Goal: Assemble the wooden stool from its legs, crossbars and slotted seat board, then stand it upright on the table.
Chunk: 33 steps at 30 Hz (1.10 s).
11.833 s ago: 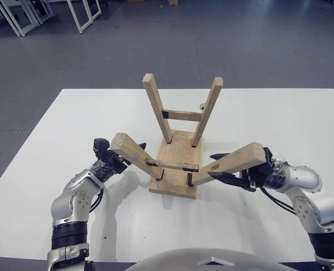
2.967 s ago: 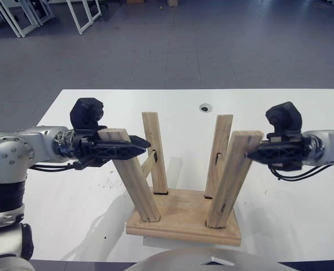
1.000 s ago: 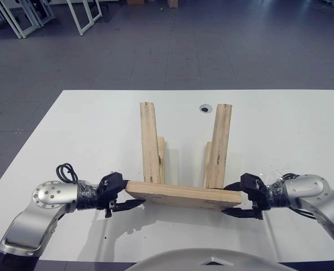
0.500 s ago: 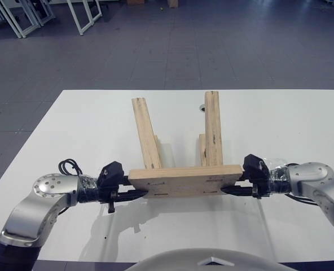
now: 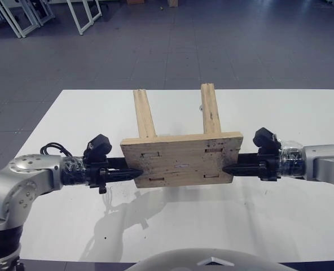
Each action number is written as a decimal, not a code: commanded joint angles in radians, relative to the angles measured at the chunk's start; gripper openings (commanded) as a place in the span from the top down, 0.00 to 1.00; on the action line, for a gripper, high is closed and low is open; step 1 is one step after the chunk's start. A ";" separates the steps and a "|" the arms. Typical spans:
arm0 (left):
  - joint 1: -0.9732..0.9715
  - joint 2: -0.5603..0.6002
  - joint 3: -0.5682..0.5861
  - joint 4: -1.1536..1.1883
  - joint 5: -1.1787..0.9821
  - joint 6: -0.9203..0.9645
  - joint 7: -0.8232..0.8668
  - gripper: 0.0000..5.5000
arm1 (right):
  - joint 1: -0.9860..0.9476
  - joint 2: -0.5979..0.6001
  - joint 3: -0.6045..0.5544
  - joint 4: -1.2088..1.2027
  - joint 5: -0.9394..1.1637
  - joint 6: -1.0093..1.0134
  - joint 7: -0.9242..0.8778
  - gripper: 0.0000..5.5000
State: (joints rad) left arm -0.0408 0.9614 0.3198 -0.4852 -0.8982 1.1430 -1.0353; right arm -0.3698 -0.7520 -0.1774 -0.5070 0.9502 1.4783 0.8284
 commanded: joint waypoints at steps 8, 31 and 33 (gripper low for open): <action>-0.428 -0.136 -0.028 0.405 -0.618 0.271 0.301 0.70 | -0.367 0.005 0.160 0.542 1.021 -0.086 -0.336 0.67; -0.739 -0.352 0.000 1.086 -0.533 0.320 0.699 0.59 | -0.626 0.242 0.044 1.417 0.541 -0.117 -0.453 0.67; -0.747 -0.369 0.019 1.116 -0.514 0.325 0.697 0.53 | -0.630 0.249 0.024 1.465 0.459 -0.131 -0.423 0.60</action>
State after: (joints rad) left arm -0.7728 0.6064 0.3290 0.6038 -1.4472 1.4508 -0.3454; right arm -0.9860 -0.5096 -0.1417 0.9171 1.4908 1.3589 0.3970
